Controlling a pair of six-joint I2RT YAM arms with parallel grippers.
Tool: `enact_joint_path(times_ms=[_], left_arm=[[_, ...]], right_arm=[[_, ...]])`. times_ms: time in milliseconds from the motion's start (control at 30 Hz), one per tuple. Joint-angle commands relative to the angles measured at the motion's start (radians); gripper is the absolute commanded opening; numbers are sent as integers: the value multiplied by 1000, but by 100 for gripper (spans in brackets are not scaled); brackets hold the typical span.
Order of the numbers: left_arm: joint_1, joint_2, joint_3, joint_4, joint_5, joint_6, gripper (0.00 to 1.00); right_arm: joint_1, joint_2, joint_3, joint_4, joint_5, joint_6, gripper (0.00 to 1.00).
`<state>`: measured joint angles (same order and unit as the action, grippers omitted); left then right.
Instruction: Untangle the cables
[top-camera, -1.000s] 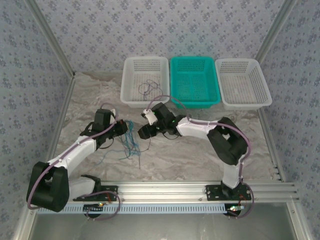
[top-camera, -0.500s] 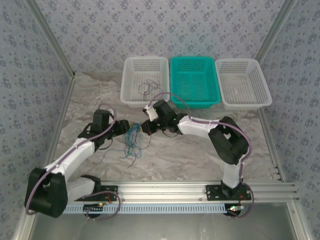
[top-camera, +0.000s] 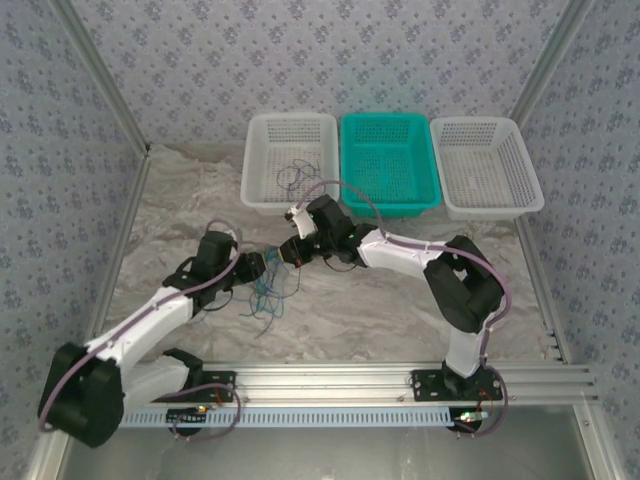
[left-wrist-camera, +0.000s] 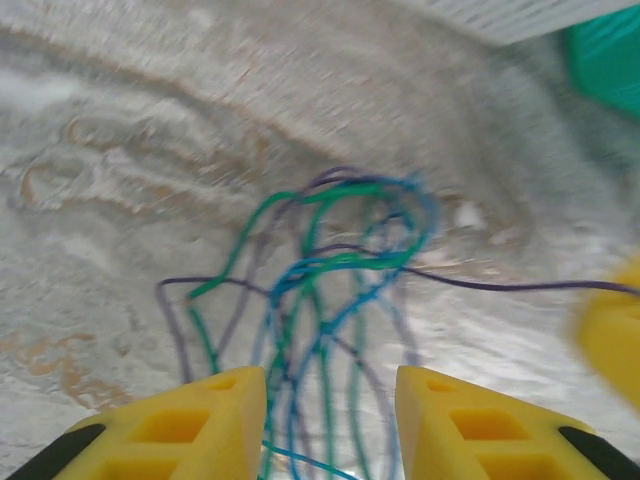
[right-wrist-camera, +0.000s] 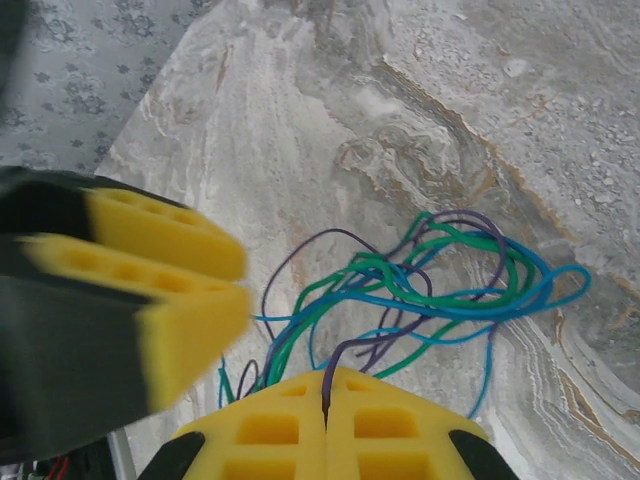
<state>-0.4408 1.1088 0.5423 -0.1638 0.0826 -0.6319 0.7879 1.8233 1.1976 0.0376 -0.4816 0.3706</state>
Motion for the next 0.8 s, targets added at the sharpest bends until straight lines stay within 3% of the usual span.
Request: enact_joint_path(times_ms=[0,200,333,400,533,767], left_arm=[[-12,108,75,9,-48,61,39],[-18,293,145,65,-3,75,37],[-18,328,157,9,-97,37,9],[-16,326,158,-34,-148,23,0],[-3,319,151,-113,-227,5,0],[60,296,115,-154,-247,-28,0]], right_arm=[[7,-42,40,-26,-38,11,0],[14,-56,35,-25,-43,22,0],[8,-87,14,-38,22,49,0],[-9,-116,-24,-30,75,82,0],[-65,-186,-118,17,156,169,0],[-163,-372,-263,8,397,245,0]])
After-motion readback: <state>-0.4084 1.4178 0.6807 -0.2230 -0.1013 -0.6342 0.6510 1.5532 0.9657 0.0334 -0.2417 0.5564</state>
